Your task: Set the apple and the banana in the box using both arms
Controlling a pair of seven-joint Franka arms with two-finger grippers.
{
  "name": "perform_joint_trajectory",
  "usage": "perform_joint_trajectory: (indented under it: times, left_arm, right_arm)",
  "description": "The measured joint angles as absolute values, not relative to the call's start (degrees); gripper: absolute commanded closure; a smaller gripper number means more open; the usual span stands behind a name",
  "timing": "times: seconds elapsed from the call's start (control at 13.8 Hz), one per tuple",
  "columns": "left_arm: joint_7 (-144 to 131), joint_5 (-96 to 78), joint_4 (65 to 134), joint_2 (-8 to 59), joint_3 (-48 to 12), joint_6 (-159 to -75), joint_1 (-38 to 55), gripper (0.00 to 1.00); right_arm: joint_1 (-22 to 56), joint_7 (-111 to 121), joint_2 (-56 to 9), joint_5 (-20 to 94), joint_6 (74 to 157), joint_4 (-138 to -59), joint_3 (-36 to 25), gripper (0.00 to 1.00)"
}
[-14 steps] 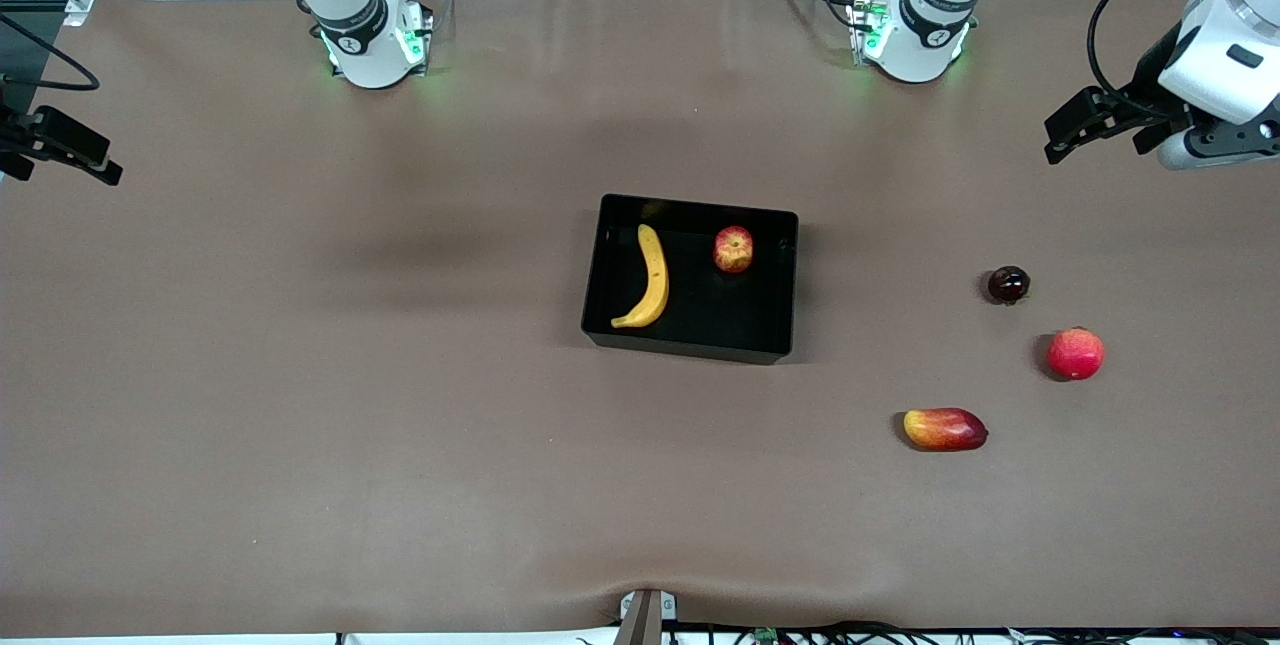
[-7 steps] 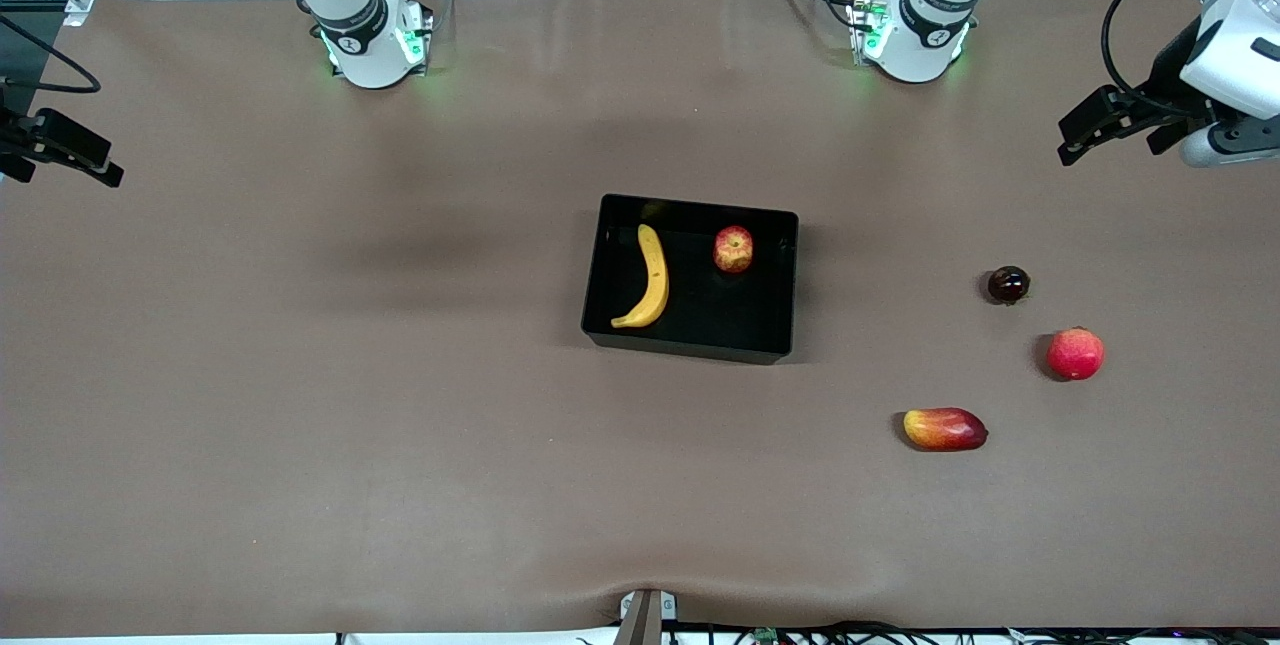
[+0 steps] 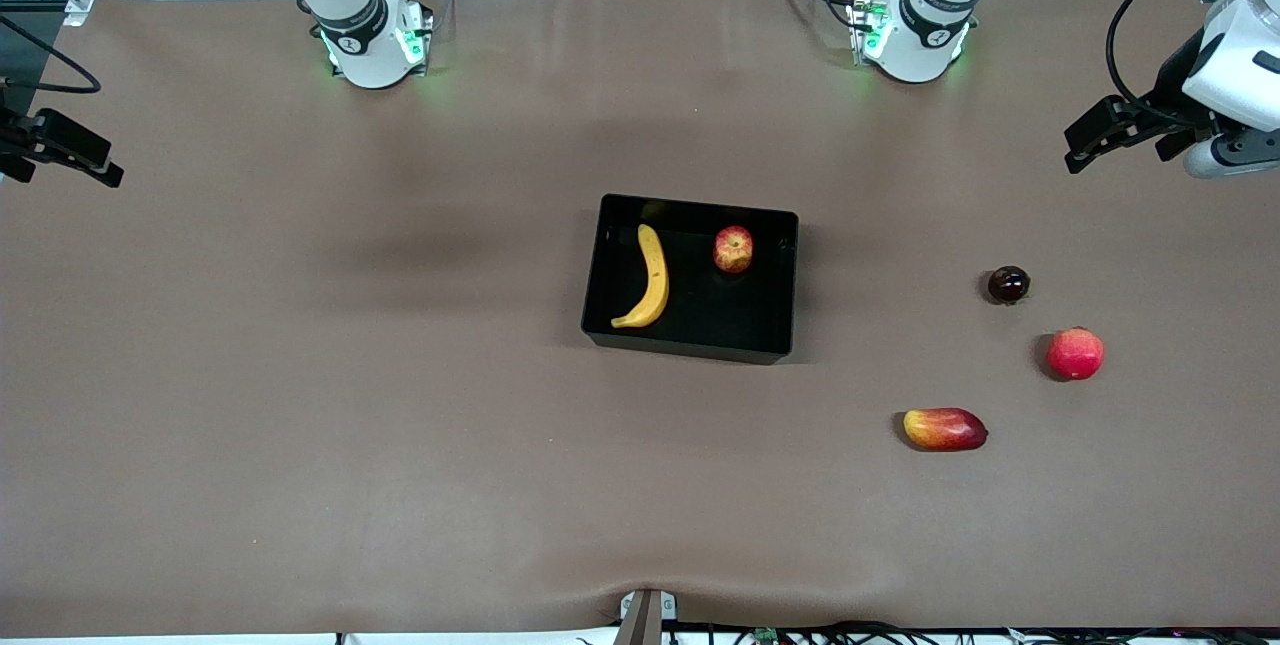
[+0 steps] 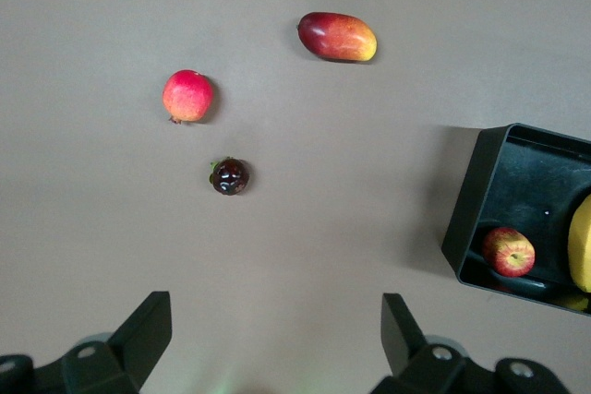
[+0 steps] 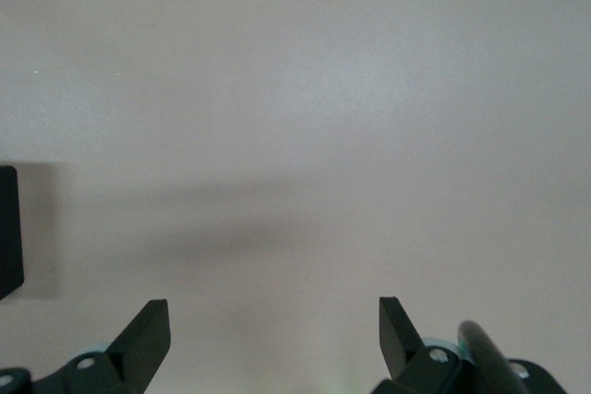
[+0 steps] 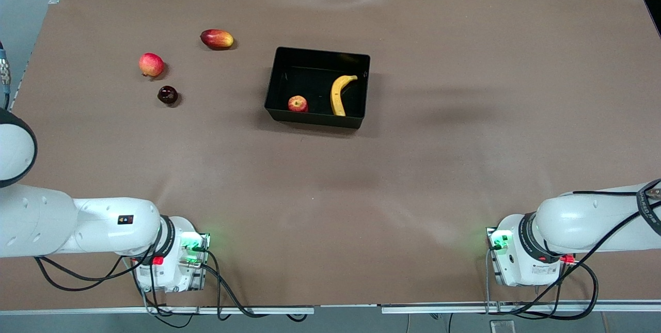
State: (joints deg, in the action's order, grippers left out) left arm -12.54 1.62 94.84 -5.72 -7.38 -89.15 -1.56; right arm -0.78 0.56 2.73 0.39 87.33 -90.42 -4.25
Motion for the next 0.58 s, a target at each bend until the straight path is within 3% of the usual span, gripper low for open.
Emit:
perform_joint_trajectory:
  times: [0.58]
  left_arm:
    - [-12.5,1.6,94.6,-5.7,-7.4,-88.5,-1.5,0.00]
  right_arm:
    - [-0.8,0.6,2.7,0.4,87.5,-90.4,-4.3,0.00]
